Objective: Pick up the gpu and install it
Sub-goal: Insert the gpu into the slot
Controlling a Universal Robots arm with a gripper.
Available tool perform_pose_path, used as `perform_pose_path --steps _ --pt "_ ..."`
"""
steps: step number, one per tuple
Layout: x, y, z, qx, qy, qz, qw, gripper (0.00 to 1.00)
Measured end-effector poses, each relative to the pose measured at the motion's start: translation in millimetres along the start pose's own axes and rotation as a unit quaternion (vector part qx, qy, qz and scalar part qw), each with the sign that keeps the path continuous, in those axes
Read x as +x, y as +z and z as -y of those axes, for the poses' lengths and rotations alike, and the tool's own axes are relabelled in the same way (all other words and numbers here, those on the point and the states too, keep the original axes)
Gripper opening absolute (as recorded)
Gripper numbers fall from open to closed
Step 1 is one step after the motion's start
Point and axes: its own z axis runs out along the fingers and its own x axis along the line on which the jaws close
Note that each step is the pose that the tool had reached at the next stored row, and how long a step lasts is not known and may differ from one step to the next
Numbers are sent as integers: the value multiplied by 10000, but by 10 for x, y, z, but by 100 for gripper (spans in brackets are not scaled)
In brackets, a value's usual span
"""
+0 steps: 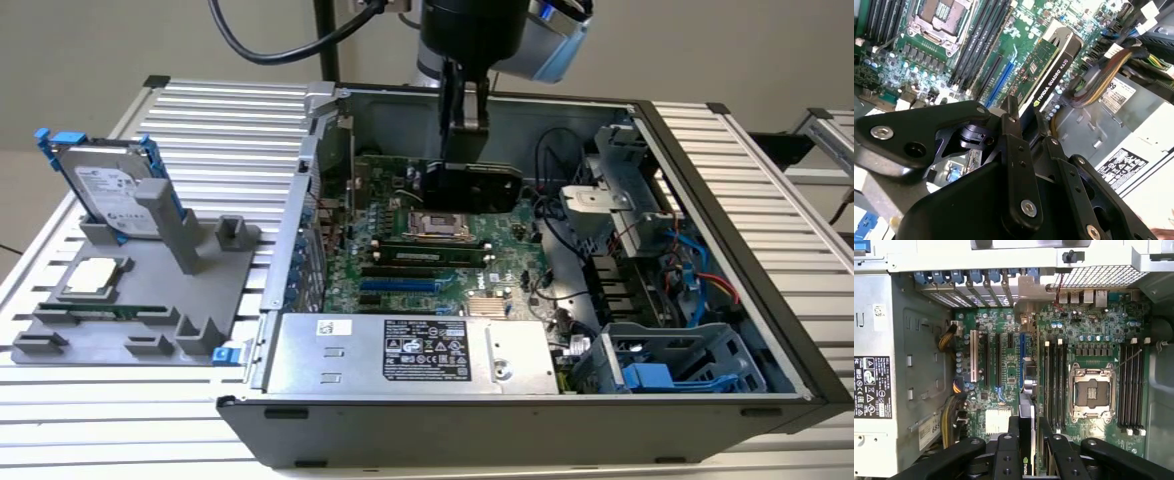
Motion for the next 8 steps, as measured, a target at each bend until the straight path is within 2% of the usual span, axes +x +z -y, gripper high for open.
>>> perform_pose_path --steps 8 --pt "-116 24 -4 0 0 -3 10000 0"
